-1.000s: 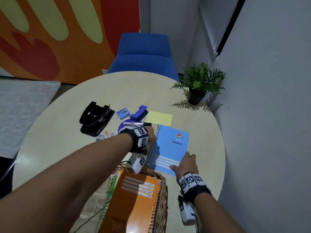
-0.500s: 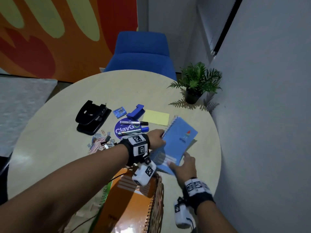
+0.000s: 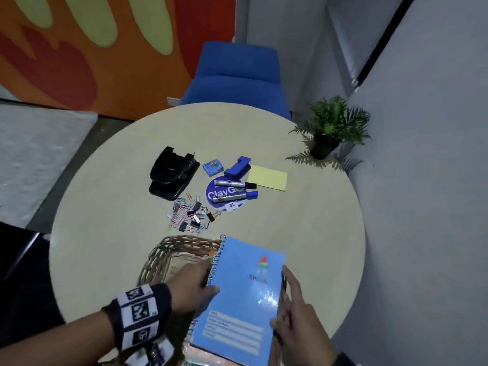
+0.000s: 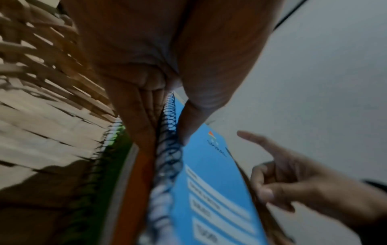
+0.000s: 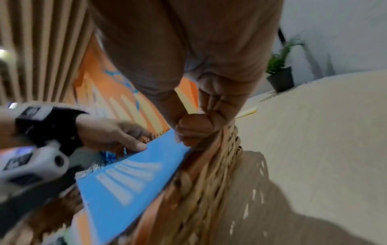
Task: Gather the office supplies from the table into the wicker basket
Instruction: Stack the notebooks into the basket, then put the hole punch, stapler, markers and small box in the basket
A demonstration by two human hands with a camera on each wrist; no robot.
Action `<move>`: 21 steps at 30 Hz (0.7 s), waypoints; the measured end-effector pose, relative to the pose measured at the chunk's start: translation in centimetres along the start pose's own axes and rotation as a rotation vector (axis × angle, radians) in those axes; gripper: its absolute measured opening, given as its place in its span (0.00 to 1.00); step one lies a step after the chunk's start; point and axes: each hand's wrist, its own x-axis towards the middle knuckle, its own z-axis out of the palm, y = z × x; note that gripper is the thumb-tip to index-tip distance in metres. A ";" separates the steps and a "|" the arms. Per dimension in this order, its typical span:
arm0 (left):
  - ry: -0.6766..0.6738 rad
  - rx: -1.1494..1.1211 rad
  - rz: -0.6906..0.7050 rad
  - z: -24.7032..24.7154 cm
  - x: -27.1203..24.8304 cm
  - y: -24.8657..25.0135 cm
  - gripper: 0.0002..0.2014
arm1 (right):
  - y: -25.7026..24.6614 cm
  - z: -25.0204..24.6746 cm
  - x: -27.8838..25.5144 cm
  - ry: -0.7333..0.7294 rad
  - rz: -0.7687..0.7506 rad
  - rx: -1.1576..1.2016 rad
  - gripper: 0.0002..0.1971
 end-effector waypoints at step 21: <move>-0.083 0.166 0.051 -2.7 0.6 -1.9 0.11 | -3.5 6.1 2.5 -0.265 0.051 -0.929 0.42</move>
